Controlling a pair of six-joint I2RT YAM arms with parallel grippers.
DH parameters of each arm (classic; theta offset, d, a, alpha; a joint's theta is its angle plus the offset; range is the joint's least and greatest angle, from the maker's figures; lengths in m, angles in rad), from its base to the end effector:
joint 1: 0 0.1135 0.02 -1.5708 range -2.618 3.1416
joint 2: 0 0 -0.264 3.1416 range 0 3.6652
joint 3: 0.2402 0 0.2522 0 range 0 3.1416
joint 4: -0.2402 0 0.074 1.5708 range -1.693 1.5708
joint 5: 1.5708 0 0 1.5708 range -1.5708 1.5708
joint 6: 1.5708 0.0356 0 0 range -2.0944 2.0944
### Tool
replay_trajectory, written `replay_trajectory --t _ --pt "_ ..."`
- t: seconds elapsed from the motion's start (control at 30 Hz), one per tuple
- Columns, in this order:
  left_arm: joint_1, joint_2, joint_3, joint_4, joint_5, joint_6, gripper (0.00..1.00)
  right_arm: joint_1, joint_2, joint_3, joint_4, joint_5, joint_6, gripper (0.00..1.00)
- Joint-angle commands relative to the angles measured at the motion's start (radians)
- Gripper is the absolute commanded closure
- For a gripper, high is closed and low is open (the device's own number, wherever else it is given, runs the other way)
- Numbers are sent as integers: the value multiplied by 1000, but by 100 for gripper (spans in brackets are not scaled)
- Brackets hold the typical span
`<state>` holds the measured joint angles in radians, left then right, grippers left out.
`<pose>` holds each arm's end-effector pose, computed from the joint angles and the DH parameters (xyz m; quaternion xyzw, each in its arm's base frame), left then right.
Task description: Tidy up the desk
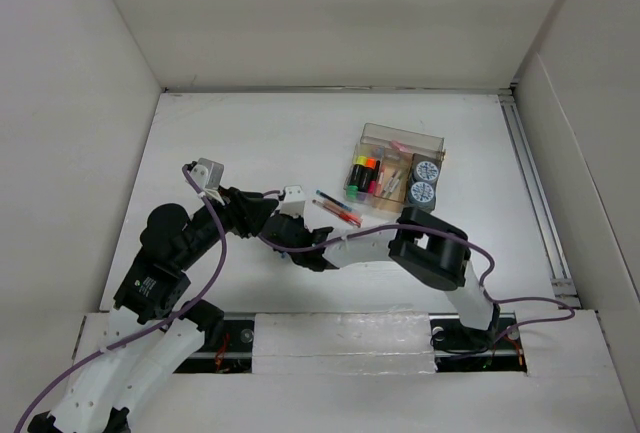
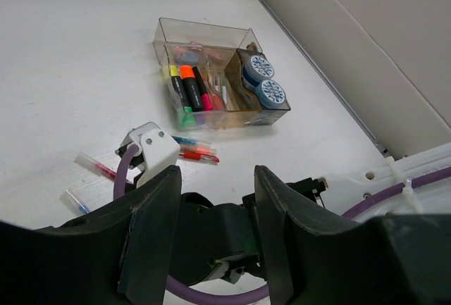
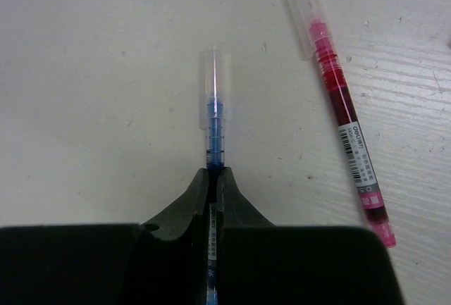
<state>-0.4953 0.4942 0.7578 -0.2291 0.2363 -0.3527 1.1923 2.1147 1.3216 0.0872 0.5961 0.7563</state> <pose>0.0990 -0.0629 0.3642 0.1337 0.6822 -0.3685 0.6173 0.1849 0.4107 0.1398 -0.0675 0.8740 0.1817 0.4456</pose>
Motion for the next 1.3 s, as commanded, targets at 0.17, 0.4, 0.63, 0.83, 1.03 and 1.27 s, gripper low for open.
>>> replay_trajectory --t 0.17,0.4,0.63,0.83,1.03,1.27 --pt "3 -5 15 37 18 11 58 6 -190 -128 41 -107 -12 100" --pt "3 -6 14 39 18 11 58 6 -479 -301 164 -127 -5 100" --pt "3 -5 15 37 20 11 58 -17 -571 -381 190 -29 54 100" --pt "3 -3 14 39 20 11 58 -118 -691 -521 293 -5 164 100" --pt "3 -3 14 37 20 11 58 -238 -757 -598 293 -28 186 100" --pt "3 1 14 37 21 11 58 -480 -760 -628 261 -128 281 100"
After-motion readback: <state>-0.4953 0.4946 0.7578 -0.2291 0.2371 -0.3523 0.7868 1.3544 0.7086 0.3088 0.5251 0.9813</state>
